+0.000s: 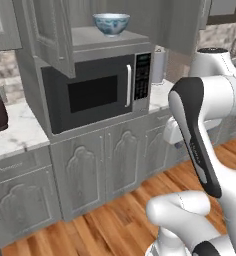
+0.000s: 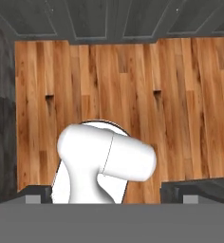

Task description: Pick up the bowls from the cabinet and place each bowl in front of a stool on the dining counter.

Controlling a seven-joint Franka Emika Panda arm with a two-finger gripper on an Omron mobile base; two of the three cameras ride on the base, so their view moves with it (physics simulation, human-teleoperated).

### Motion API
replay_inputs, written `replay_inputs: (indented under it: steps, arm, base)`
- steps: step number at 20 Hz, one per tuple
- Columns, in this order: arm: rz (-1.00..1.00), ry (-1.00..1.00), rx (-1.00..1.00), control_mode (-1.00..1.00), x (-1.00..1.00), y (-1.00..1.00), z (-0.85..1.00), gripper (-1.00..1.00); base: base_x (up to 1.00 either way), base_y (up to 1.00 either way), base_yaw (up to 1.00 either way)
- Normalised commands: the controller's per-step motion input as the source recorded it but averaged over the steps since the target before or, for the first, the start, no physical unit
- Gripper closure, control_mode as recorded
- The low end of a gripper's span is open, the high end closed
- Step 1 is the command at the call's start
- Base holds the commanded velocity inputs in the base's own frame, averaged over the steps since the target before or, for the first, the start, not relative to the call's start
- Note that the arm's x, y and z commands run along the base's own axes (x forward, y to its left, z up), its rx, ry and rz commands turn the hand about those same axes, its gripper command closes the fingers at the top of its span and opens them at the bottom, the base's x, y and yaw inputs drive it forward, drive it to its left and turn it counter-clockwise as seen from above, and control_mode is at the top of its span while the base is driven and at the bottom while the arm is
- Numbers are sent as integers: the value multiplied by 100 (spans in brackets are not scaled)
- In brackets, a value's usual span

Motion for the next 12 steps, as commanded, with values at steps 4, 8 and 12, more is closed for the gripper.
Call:
replay_inputs:
  steps: [4,8,12]
  arm:
    - [0,0,0,100,0,0,0,-100]
    - [0,0,0,100,0,0,0,-100]
    - [0,0,0,100,0,0,0,-100]
  base:
    - [84,0,0]
    - [87,-11,0]
    - [81,-15,0]
